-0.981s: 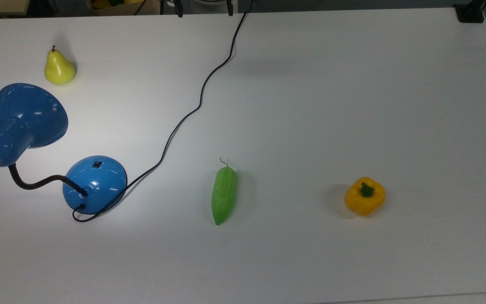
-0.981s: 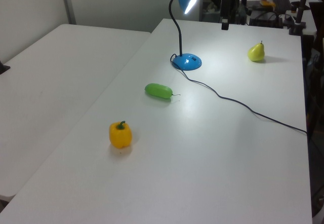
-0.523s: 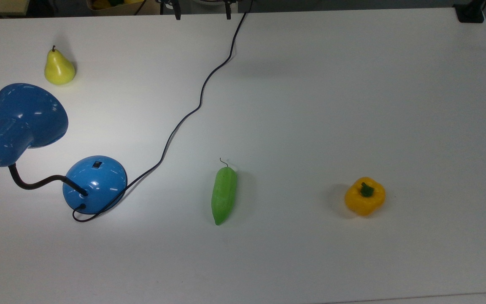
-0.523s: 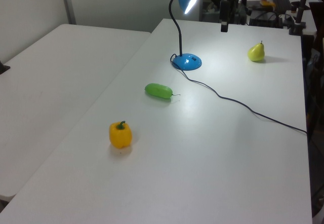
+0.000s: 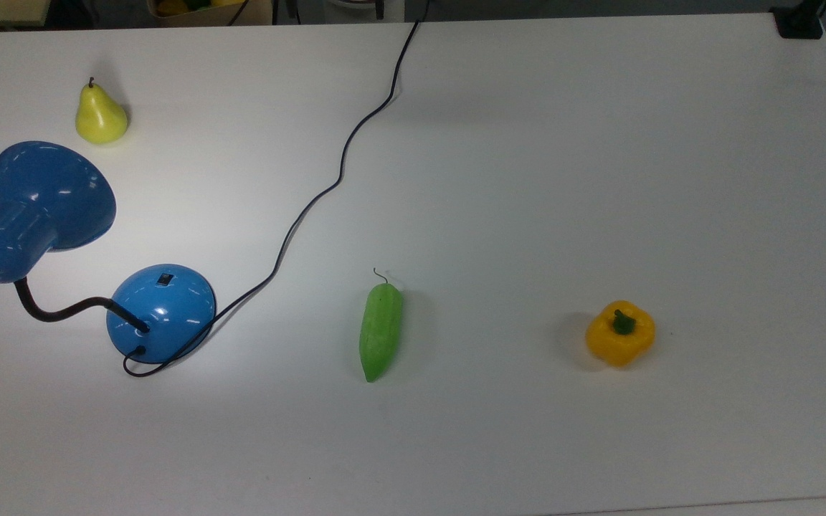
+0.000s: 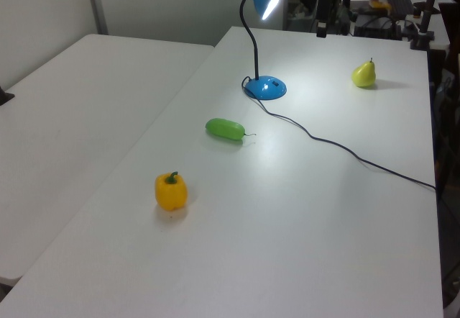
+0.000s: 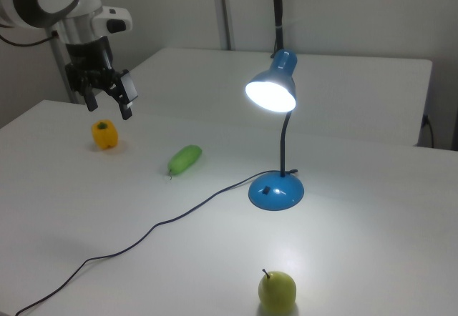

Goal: Turn on desk lamp

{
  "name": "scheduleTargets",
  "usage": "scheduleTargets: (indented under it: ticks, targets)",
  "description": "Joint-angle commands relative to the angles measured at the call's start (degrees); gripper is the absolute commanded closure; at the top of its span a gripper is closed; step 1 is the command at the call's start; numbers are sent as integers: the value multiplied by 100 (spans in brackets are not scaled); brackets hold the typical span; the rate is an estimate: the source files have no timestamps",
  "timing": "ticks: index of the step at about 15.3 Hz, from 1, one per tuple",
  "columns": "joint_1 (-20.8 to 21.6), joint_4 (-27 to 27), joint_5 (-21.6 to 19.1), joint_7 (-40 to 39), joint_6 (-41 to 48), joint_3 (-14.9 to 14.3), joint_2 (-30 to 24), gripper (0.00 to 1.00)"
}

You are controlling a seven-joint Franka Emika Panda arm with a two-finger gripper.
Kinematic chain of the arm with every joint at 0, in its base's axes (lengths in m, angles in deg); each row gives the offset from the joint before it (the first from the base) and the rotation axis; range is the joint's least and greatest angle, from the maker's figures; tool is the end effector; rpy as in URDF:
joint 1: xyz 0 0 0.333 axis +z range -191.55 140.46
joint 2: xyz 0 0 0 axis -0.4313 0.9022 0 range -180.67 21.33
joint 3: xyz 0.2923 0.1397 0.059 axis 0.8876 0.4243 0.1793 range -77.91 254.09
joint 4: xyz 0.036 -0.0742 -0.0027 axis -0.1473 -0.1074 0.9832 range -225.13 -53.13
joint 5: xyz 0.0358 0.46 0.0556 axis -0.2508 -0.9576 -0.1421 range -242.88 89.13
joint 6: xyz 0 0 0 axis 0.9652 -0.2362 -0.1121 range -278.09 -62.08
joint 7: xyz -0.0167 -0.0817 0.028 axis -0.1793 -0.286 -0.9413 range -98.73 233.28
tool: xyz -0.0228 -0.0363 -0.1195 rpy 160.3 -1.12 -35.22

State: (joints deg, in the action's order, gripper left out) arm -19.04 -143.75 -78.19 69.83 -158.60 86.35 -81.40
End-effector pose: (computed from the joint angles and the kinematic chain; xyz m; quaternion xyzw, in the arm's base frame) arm 0.6248 0.0546 0.6011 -0.9995 -0.0186 -0.0220 0.0133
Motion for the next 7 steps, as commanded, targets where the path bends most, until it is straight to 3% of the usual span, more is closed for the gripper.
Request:
scheduleTargets:
  ticks: [1, 7]
  targets:
    - [79, -197, 79, -316, -222, -73, -73, 0]
    - [96, -179, 141, -378, -214, -81, -99, 0]
